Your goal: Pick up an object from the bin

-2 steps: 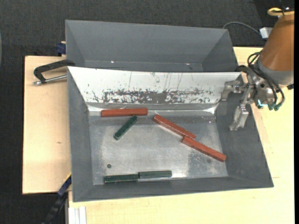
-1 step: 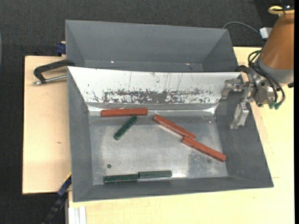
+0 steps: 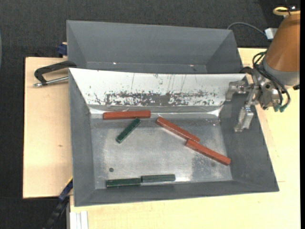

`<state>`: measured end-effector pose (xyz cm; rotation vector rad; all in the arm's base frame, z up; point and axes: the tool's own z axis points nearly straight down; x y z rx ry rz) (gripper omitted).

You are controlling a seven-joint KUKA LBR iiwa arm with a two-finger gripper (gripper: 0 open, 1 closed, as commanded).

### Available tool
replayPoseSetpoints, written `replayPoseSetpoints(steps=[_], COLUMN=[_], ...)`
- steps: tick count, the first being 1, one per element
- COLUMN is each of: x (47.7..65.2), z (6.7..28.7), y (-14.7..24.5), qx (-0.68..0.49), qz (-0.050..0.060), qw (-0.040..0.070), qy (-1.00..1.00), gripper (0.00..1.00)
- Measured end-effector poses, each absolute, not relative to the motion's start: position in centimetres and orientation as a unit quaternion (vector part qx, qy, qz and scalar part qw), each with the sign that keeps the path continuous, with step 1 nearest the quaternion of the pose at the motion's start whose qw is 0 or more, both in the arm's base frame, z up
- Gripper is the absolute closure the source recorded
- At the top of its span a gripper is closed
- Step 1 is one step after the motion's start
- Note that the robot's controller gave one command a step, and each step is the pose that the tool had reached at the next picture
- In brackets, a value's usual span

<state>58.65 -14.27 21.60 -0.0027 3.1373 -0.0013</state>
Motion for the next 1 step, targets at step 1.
replayPoseSetpoints(steps=[1], x=[57.24], z=[19.53], y=[-11.79], qx=[-0.057], qz=[0.001], qw=[-0.002], qy=[0.998], gripper=[0.00])
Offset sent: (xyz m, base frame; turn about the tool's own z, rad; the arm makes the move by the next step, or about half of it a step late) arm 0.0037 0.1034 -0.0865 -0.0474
